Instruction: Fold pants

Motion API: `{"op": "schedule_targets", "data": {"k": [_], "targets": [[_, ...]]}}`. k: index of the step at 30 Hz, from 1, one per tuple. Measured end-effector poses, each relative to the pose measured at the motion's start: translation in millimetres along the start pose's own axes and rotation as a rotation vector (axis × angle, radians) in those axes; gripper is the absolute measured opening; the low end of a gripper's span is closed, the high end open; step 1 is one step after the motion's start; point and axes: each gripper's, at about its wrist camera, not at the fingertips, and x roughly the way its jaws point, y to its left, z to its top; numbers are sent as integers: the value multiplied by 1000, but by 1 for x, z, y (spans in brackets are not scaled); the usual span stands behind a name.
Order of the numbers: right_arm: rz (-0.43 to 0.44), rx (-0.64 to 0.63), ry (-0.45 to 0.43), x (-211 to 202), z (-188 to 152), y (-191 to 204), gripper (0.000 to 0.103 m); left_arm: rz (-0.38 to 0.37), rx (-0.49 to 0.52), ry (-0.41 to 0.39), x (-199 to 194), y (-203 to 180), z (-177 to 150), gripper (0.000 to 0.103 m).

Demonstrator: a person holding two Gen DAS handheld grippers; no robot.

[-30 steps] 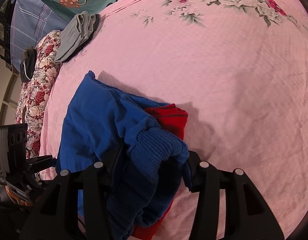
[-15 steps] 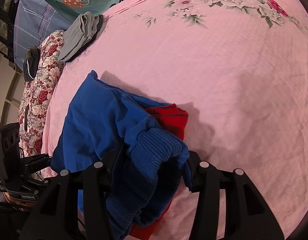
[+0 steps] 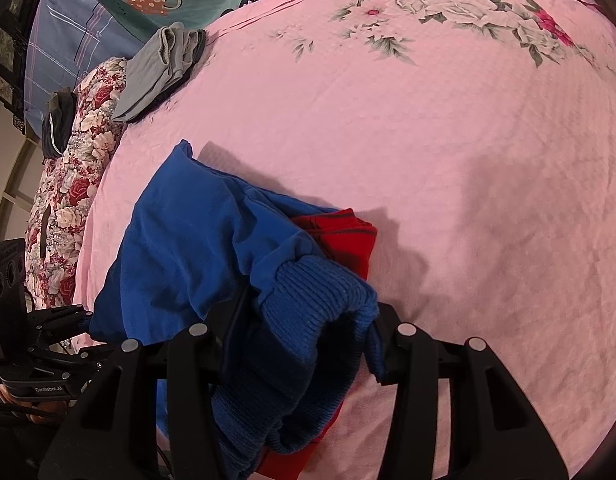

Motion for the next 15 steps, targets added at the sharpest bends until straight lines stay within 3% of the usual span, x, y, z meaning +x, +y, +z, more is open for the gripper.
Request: {"op": "schedule_targets", "data": {"k": [4, 7, 15], "targets": [[-3, 5, 3, 1, 0, 1, 49, -23, -34, 26, 8, 5, 4, 58], [2, 11, 6, 2, 0, -1, 49, -81, -111, 62, 16, 18, 5, 66], [24, 17, -4, 2, -1, -3, 50, -213, -165, 83, 13, 43, 0, 67]]}}
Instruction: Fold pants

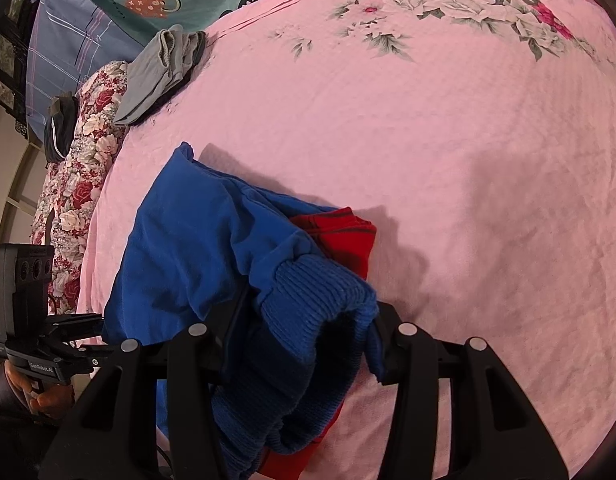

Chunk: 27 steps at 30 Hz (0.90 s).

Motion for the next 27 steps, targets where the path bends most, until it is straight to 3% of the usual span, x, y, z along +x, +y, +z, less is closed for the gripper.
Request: {"op": "schedule_targets", "data": {"k": [5, 8, 10, 13, 15, 17, 18, 21, 27], "targets": [[7, 3, -6, 0, -1, -1, 50, -105, -94, 0, 0, 18, 6, 64], [6, 3, -3, 1, -1, -1, 50, -135, -123, 4, 8, 13, 10, 80], [5, 4, 0, 1, -1, -1, 50, -96, -87, 10, 14, 1, 13, 90], [7, 5, 2, 1, 0, 0, 50, 10, 16, 16, 18, -22, 10, 90], [9, 7, 1, 1, 0, 0, 50, 10, 8, 4, 18, -21, 10, 89], [9, 10, 0, 1, 0, 0, 50, 10, -22, -5, 15, -16, 10, 79], [7, 10, -1, 1, -1, 0, 50, 4, -23, -10, 13, -14, 10, 65], [0, 9, -5, 0, -1, 1, 49, 13, -3, -40, 6, -15, 7, 49], [-32, -19, -27, -11, 0, 15, 43, 45, 70, -108, -16, -20, -3, 29]]}}
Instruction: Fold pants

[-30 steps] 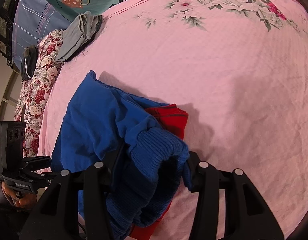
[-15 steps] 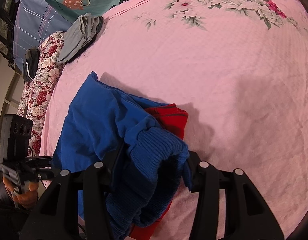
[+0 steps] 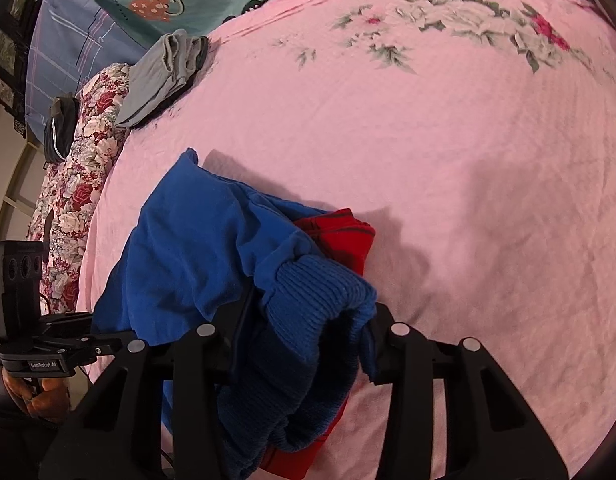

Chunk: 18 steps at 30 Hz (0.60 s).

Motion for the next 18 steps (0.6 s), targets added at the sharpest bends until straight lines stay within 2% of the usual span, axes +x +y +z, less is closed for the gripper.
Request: {"op": "schedule_targets", "data": {"k": [5, 9, 13, 18], "targets": [[-18, -62, -47, -17, 5, 18, 41, 20, 57, -54, -22, -6, 1, 27], [-24, -111, -93, -29, 25, 34, 41, 39, 89, -123, -44, -13, 14, 27], [-43, -189, -152, -38, 62, 52, 41, 53, 113, -190, -64, -13, 39, 27], [-110, -296, -205, -28, 126, 69, 41, 116, 166, -260, -71, -11, 93, 27]]}}
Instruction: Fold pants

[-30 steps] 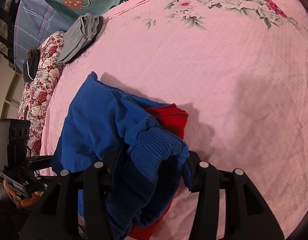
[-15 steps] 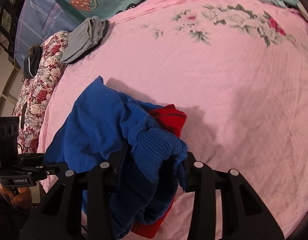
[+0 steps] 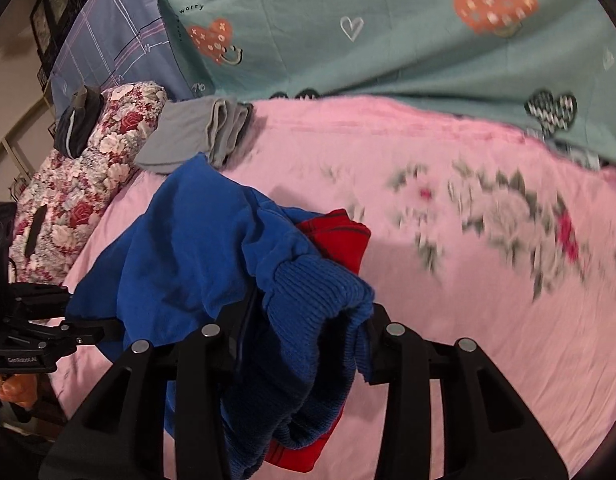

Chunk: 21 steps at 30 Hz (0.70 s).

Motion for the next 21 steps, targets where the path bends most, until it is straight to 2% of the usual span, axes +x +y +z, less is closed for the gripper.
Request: {"op": "schedule_targets", "data": {"k": [4, 10, 16, 21], "targets": [[-22, 9, 10, 32, 37, -13, 41, 38, 8, -17, 25, 8, 41, 27], [-77, 13, 43, 81, 79, -28, 41, 69, 33, -16, 63, 22, 81, 27], [-103, 38, 69, 111, 101, -42, 41, 58, 21, -7, 92, 35, 105, 27], [-127, 33, 100, 132, 108, -51, 41, 59, 27, 7, 115, 40, 110, 27]]}}
